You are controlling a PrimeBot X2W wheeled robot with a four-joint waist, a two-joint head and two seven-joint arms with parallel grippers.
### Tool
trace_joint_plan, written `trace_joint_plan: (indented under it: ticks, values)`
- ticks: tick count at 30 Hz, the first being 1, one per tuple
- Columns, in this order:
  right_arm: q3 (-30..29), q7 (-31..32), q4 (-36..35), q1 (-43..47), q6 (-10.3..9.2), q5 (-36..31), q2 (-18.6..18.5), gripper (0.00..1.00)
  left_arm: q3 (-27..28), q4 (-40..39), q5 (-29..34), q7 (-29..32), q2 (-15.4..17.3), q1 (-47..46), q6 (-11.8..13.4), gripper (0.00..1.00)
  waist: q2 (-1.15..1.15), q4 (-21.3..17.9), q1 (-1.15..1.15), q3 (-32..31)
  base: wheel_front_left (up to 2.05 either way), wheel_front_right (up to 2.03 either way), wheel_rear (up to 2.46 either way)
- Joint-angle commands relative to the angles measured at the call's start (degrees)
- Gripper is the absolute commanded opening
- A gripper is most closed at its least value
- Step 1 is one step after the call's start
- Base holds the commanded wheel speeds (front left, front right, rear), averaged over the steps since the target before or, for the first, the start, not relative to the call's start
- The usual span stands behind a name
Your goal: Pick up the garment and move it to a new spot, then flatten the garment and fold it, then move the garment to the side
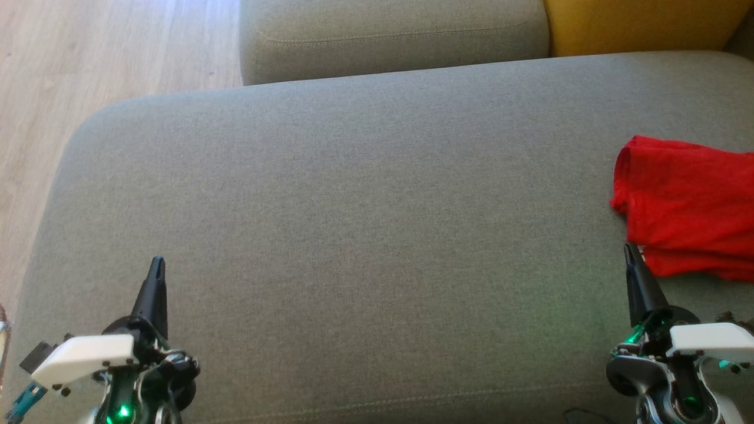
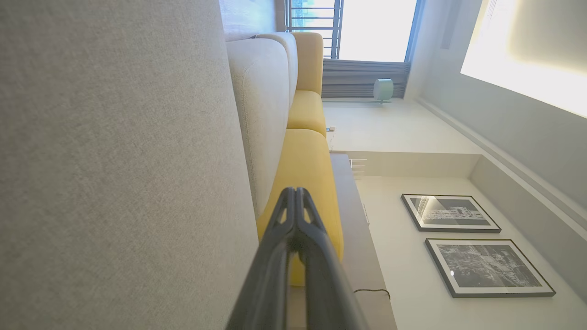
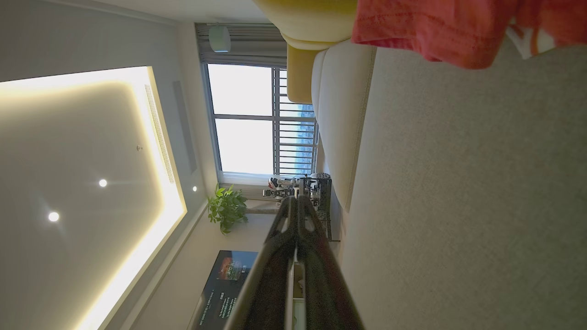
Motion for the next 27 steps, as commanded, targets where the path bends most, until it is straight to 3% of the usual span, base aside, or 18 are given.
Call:
trace_joint_plan:
  ticks: [1, 27]
  values:
    - [1.0, 0.5, -1.9, -2.9, -0.01, 0.2, -0.9, 0.00, 2.0, -1.6, -0.2, 0.4, 0.8, -3.0, -0.4, 0.00, 0.00, 0.0, 0.00, 0.0, 0.00, 0.00, 0.00]
    - [0.9, 0.6, -1.9, -2.9, -0.01, 0.1, -0.8, 0.00, 2.6, -1.5, 0.3, 0.9, 0.4, -3.1, -0.4, 0.00, 0.00, 0.0, 0.00, 0.0, 0.00, 0.00, 0.00]
